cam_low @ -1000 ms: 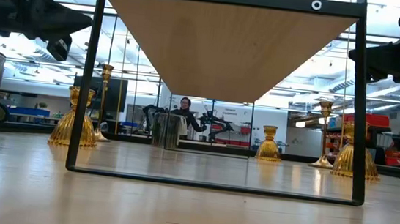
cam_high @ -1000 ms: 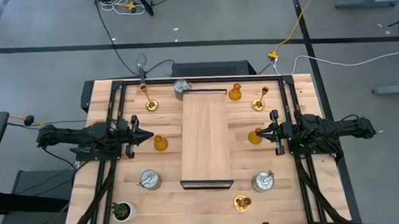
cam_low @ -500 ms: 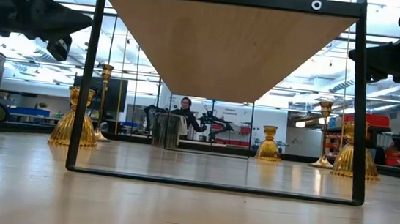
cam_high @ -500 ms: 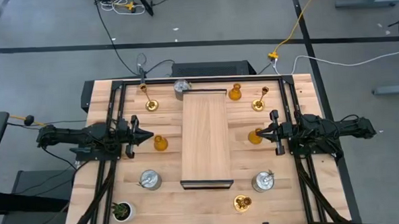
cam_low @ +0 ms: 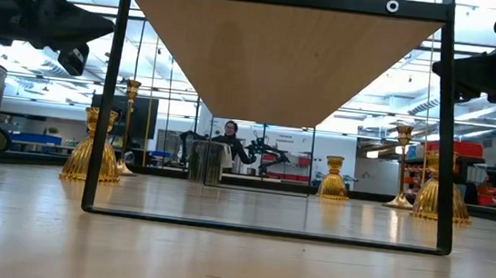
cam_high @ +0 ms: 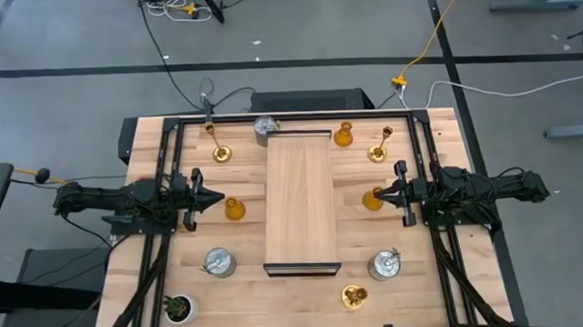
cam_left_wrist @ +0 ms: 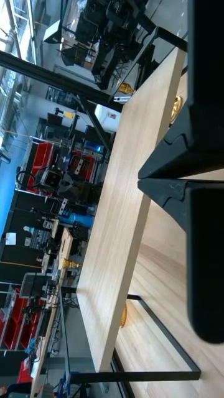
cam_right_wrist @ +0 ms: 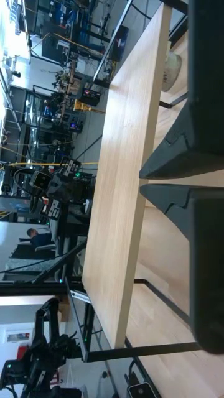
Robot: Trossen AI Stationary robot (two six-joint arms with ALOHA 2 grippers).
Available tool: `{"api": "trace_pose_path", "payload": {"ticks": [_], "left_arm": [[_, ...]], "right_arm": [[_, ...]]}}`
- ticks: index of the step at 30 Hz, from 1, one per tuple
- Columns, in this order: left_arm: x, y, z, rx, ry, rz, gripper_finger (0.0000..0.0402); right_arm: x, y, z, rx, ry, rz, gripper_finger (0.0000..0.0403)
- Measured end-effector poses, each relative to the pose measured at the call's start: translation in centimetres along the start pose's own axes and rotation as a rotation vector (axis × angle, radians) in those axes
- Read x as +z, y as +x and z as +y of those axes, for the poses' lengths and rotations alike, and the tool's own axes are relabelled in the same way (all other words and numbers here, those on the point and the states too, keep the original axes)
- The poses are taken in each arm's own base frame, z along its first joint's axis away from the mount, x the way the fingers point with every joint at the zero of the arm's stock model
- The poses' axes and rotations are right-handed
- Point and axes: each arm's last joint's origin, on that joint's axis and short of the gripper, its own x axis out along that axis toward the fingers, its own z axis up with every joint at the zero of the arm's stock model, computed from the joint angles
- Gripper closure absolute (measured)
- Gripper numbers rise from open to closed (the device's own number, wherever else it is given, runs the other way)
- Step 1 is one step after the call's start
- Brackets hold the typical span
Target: Pick & Place candle stick holders
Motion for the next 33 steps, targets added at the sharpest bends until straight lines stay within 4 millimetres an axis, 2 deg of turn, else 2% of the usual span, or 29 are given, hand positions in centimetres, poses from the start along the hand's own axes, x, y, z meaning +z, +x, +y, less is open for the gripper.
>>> {"api": "trace_pose_path", "payload": {"ticks": [25, 29, 33], "left_arm": [[-0.01, 0.0, 0.0, 0.0, 0.0, 0.0, 0.0392], [0.0, 0.0, 0.0, 0.0, 0.0, 0.0, 0.0392], [-0.01, 0.0, 0.0, 0.0, 0.0, 0.001, 0.0392]], "right_arm": [[0.01, 0.0, -0.05, -0.015, -0.001, 0.0, 0.0374], [0.05, 0.0, -0.12, -0.038, -0.062, -0.001, 0.0374], [0.04, 0.0, -0.11, -0.037, -0.053, 0.0, 0.0374]]}}
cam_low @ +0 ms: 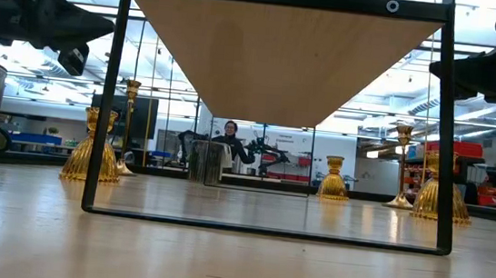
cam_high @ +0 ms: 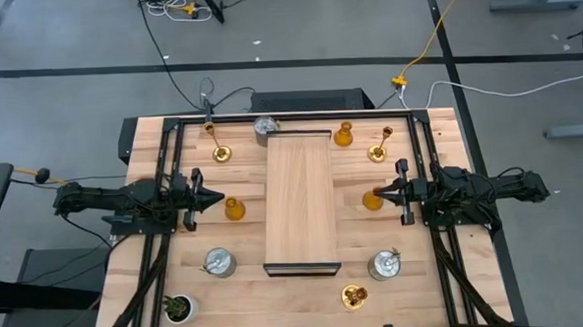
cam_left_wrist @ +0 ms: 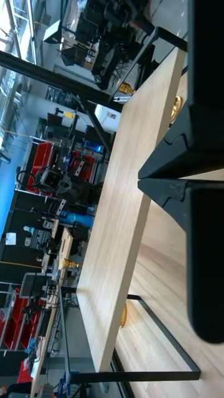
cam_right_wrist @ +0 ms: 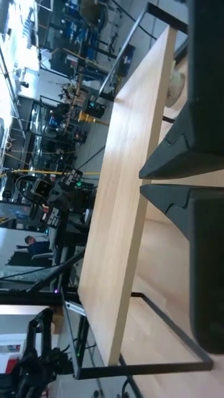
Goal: Pick & Place candle stick holders
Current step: Put the bottom right glass candle holder on the shelf
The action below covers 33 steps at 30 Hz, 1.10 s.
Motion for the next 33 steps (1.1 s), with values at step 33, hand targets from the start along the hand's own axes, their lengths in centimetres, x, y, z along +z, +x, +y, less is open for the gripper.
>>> {"api": "trace_pose_path", "payload": {"ticks": [33], "left_arm": [[0.0, 0.0, 0.0, 0.0, 0.0, 0.0, 0.0392]], "right_arm": [[1.1, -0.1, -0.2, 0.008, 0.345, -0.117, 0.0374]]}}
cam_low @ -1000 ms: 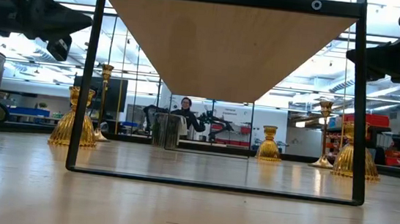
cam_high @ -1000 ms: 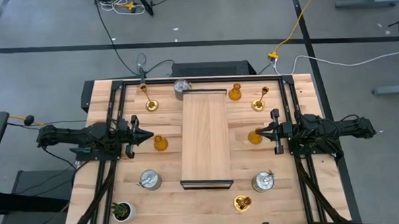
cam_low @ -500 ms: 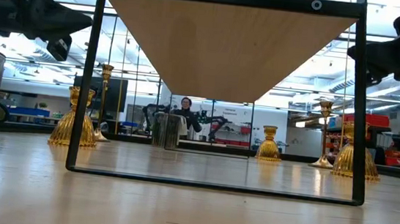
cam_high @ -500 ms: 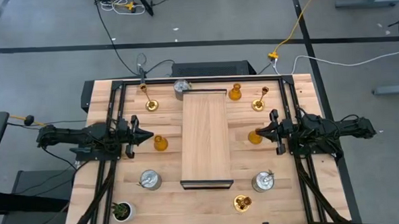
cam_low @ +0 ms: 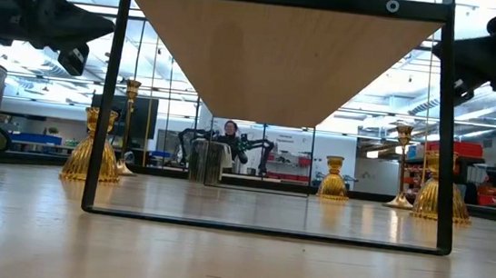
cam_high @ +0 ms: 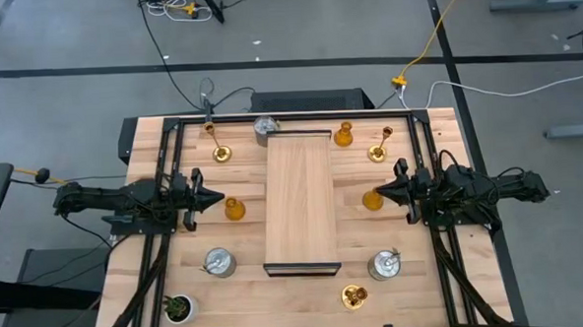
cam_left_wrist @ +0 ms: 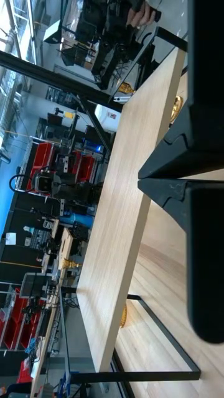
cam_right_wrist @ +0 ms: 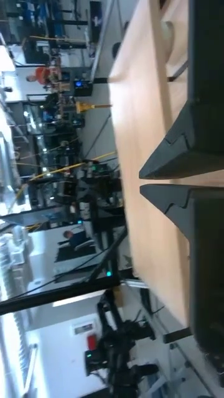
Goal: Pick & Place candle stick holders
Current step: Put the bottom right glass candle holder on the shelf
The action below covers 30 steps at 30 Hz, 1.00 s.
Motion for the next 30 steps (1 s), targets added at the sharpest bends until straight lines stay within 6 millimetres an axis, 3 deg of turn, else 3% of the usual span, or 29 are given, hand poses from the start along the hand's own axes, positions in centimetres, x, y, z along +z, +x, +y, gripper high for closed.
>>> {"api": "trace_pose_path", "payload": {"ticks": [10, 30], "left_arm": [[0.0, 0.0, 0.0, 0.0, 0.0, 0.0, 0.0392], [0.0, 0.0, 0.0, 0.0, 0.0, 0.0, 0.0392]], "right_arm": [[2.4, -0.2, 0.3, 0.006, 0.059, -0.147, 0.0374], [11.3, -1.8, 1.4, -0.021, 0.104, -0.351, 0.0374]]}}
